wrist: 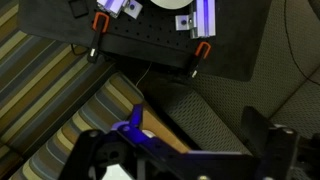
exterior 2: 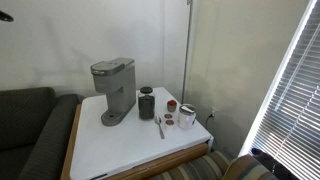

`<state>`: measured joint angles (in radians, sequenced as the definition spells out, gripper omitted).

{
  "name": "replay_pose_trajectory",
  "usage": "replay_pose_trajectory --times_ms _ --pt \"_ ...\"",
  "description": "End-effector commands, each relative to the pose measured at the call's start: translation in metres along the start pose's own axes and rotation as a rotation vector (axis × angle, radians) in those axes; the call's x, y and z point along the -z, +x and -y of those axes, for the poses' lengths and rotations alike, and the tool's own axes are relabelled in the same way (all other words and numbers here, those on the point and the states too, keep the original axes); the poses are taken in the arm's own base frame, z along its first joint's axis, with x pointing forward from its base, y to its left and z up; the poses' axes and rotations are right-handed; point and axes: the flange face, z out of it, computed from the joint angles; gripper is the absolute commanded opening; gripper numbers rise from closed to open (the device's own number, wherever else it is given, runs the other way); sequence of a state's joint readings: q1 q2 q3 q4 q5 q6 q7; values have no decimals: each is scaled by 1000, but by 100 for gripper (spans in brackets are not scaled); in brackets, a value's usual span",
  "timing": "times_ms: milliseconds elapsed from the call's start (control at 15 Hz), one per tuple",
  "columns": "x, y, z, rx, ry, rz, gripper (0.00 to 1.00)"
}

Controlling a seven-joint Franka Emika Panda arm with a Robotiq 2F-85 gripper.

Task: Open the grey coffeemaker

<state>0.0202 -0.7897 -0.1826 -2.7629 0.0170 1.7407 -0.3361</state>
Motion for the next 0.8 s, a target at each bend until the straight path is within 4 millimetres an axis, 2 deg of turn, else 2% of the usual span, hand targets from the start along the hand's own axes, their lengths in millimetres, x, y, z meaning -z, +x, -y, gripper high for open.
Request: replay_pose_trajectory --times_ms 0,133,267,733 --pt "1 0 0 0 0 1 100" --pt "-5 3 1 28 -10 -66 100" --pt "-4 26 -17 23 26 -150 100" --pt "-44 84 -46 131 141 -312 100"
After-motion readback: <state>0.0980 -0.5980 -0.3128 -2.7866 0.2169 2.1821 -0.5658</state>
